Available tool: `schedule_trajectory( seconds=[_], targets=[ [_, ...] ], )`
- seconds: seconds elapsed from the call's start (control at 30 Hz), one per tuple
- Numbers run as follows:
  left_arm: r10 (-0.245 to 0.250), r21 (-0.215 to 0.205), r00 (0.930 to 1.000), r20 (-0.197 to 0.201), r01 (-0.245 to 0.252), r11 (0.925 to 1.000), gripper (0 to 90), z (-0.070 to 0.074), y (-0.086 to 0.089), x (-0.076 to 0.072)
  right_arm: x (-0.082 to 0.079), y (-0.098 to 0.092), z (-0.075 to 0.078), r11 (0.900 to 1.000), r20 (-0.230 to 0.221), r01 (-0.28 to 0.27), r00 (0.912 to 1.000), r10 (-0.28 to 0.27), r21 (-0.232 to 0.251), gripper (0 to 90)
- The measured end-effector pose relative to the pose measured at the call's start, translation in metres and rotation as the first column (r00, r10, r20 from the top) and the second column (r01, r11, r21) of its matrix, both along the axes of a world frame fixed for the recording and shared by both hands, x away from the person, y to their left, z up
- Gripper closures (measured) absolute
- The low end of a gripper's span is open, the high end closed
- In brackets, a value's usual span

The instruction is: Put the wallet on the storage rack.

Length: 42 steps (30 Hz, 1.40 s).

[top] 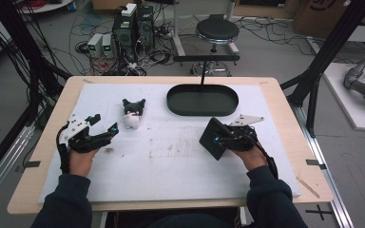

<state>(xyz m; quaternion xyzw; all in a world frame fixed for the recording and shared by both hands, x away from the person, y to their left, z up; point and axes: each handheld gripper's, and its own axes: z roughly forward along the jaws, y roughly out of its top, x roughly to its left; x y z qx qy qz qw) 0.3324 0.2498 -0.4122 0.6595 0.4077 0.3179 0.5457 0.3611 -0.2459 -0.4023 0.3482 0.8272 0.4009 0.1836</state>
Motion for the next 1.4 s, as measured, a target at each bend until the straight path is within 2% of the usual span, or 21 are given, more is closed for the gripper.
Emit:
schedule_trajectory(
  seconds=[0.1, 0.17, 0.23, 0.3, 0.4, 0.53, 0.63, 0.7, 0.73, 0.87, 0.9, 0.93, 0.97, 1.0, 1.07, 1.13, 1.37, 1.4],
  targets=[
    [-0.003, 0.002, 1.0, -0.001, 0.003, 1.0, 22.9, 0.0, 0.0, 0.0, 0.0, 0.001, 0.004, 1.0, -0.007, -0.025, 0.9997, 0.025, 0.013, 69.0],
    [-0.005, 0.004, 1.0, -0.005, 0.005, 1.0, 22.9, 0.0, 0.0, 0.0, -0.001, 0.002, 0.008, 1.0, -0.005, -0.025, 0.9997, 0.025, 0.018, 77.9],
    [-0.005, 0.004, 1.0, -0.002, 0.005, 1.0, 22.9, -0.001, -0.001, 0.001, -0.001, 0.006, 0.01, 1.0, -0.004, -0.016, 0.9999, 0.016, -0.004, 78.5],
    [-0.004, 0.006, 1.0, -0.003, 0.004, 1.0, 22.9, -0.001, -0.001, 0.001, 0.0, 0.009, 0.012, 1.0, -0.009, -0.021, 0.9997, 0.021, -0.003, 78.6],
    [-0.005, 0.005, 1.0, -0.003, 0.005, 1.0, 22.9, -0.001, -0.001, 0.001, 0.0, 0.011, 0.015, 1.0, 0.009, -0.024, 0.9997, 0.024, -0.005, 78.6],
    [-0.001, 0.005, 1.0, -0.004, 0.001, 1.0, 22.9, -0.001, -0.001, 0.001, 0.003, 0.008, 0.023, 1.0, 0.043, -0.015, 0.999, 0.014, 0.018, 78.6],
    [-0.001, 0.005, 1.0, -0.004, 0.001, 1.0, 22.9, -0.001, 0.0, 0.001, 0.017, 0.003, 0.036, 0.999, 0.071, 0.013, 0.9973, -0.017, 0.051, 78.6],
    [0.0, 0.003, 1.0, -0.003, 0.0, 1.0, 22.9, -0.001, -0.001, 0.001, 0.021, 0.002, 0.039, 0.998, 0.072, 0.026, 0.997, -0.03, 0.06, 78.7],
    [-0.001, 0.004, 1.0, -0.003, 0.001, 1.0, 22.9, -0.001, -0.001, 0.001, 0.032, 0.0, 0.043, 0.996, 0.08, 0.045, 0.9955, -0.052, 0.078, 78.6],
    [-0.003, 0.004, 1.0, -0.005, 0.003, 1.0, 22.9, -0.001, -0.001, 0.001, 0.054, -0.002, 0.049, 0.991, 0.084, 0.082, 0.9923, -0.091, 0.108, 78.6],
    [-0.002, 0.004, 1.0, -0.005, 0.002, 1.0, 22.9, -0.001, -0.001, 0.001, 0.054, -0.002, 0.049, 0.991, 0.084, 0.082, 0.9923, -0.091, 0.108, 78.6],
    [-0.002, 0.004, 1.0, -0.006, 0.002, 1.0, 22.9, -0.001, -0.001, 0.001, 0.065, -0.003, 0.051, 0.988, 0.083, 0.097, 0.9907, -0.108, 0.12, 78.6],
    [-0.002, 0.004, 1.0, -0.007, 0.002, 1.0, 22.9, -0.001, -0.001, 0.002, 0.065, -0.003, 0.051, 0.988, 0.083, 0.097, 0.9907, -0.108, 0.12, 78.6],
    [-0.003, 0.008, 1.0, -0.008, 0.003, 1.0, 22.9, -0.001, -0.001, 0.002, 0.075, -0.001, 0.052, 0.986, 0.089, 0.113, 0.9883, -0.125, 0.12, 78.6],
    [-0.005, 0.009, 1.0, -0.008, 0.005, 1.0, 22.9, -0.002, -0.001, 0.002, 0.08, -0.001, 0.051, 0.985, 0.089, 0.121, 0.9871, -0.133, 0.122, 78.5],
    [-0.004, 0.007, 1.0, -0.006, 0.004, 1.0, 22.9, -0.002, -0.001, 0.002, 0.093, 0.004, 0.05, 0.979, 0.1, 0.141, 0.9825, -0.157, 0.147, 78.5],
    [-0.002, 0.005, 1.0, -0.006, 0.002, 1.0, 22.9, -0.002, -0.002, 0.002, 0.113, 0.017, 0.042, 0.97, 0.097, 0.185, 0.9747, -0.202, 0.158, 78.5],
    [-0.002, 0.005, 1.0, -0.007, 0.002, 1.0, 22.9, -0.002, -0.002, 0.002, 0.119, 0.022, 0.039, 0.965, 0.098, 0.203, 0.9704, -0.22, 0.164, 78.5]
  ],
)
